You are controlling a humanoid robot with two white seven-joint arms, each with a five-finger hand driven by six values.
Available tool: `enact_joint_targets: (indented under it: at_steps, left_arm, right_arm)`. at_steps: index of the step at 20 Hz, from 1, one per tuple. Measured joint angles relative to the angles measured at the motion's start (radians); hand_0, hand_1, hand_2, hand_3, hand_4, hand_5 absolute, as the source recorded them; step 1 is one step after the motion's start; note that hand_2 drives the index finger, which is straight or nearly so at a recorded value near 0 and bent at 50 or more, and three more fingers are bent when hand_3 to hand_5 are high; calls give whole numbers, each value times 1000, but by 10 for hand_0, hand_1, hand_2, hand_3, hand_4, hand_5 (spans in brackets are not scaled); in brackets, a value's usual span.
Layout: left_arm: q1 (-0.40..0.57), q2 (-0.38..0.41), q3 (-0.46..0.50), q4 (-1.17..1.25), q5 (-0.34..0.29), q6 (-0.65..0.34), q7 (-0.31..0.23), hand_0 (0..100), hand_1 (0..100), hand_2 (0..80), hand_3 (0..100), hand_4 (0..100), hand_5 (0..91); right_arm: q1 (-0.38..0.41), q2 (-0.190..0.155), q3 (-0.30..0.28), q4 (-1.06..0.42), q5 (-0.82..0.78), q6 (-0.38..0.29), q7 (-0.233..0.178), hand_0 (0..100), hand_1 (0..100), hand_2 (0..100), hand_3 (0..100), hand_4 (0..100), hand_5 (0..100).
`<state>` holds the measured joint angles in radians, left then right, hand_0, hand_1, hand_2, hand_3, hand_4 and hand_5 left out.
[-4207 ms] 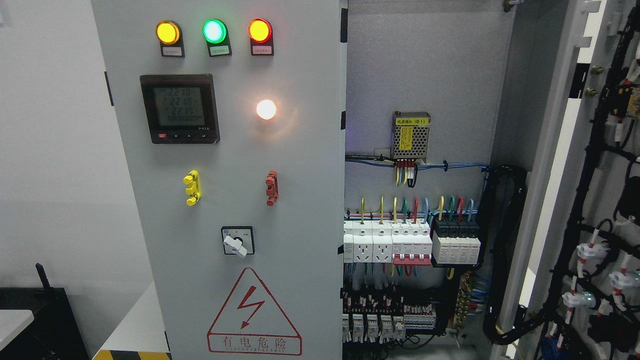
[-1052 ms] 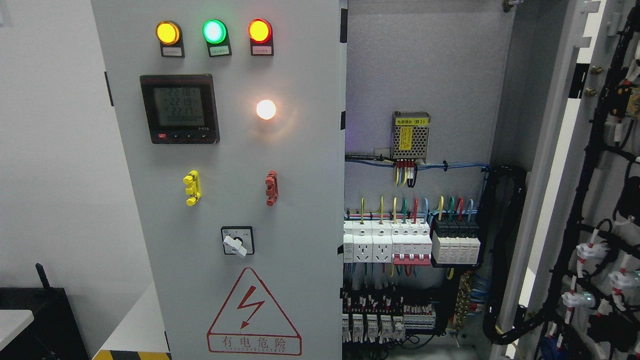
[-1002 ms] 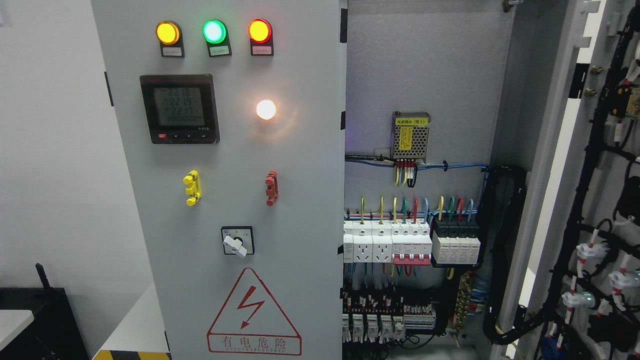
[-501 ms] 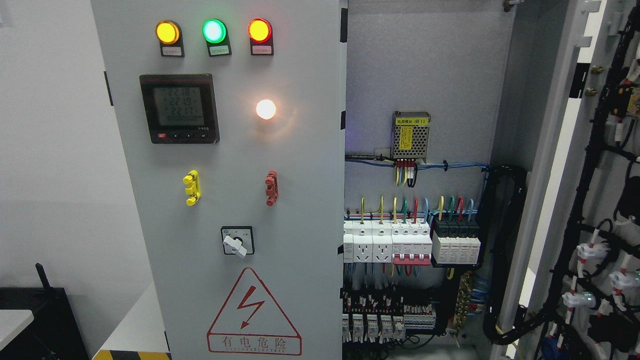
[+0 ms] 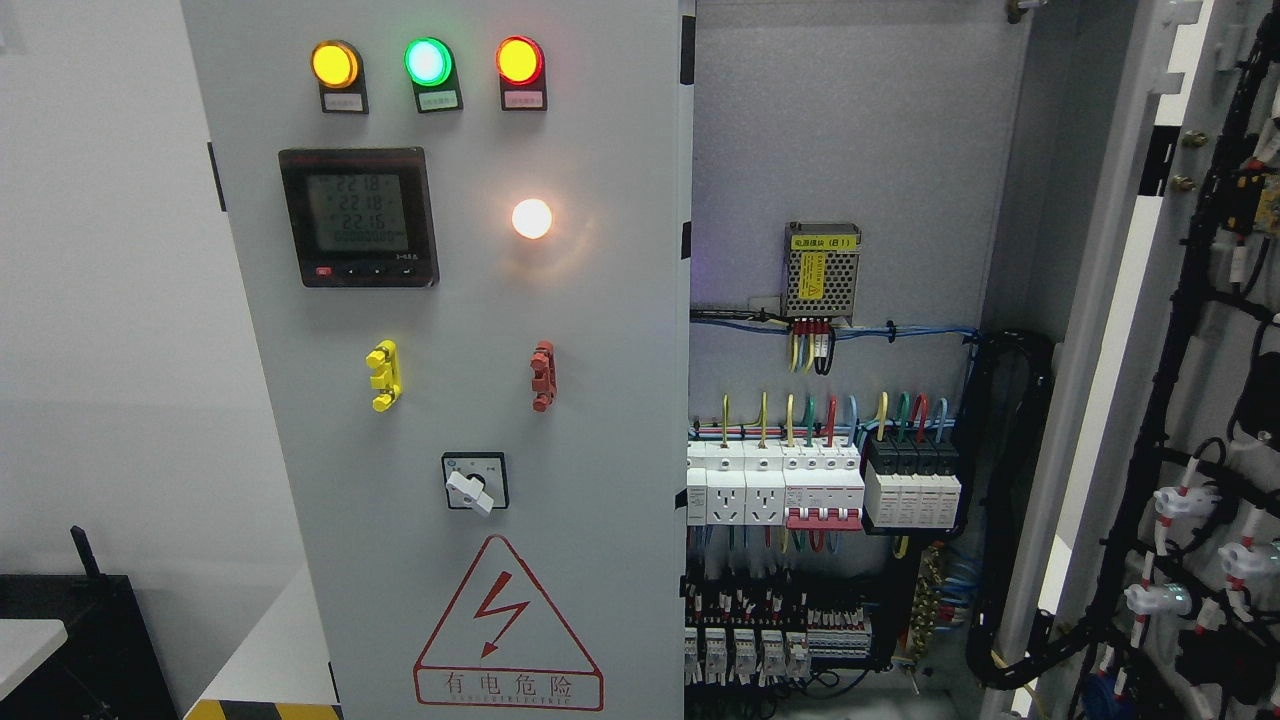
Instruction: Open door with both hands
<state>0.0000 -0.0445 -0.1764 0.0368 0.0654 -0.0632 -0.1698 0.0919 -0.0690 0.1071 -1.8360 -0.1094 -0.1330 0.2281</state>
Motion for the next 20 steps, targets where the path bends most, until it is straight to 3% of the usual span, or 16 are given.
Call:
enact_joint_targets:
  at_steps: [4,13,20]
  left_arm:
    - [0,0,0,0,0,0,-1,0,0,0,0,0,0]
    - [0,0,0,0,0,0,-2,0,0,0,0,0,0]
    - [0,0,0,0,0,1,0,0,0,0,0,0,0]
  right_arm:
    - [-50,14,9,1,0,91,-2,384,0,0,0,0,0]
    - [-190,45,36,23,0,230,1,384,0,0,0,0,0]
    - [-257,56,56,60,0,267,3,384,0,0,0,0,0]
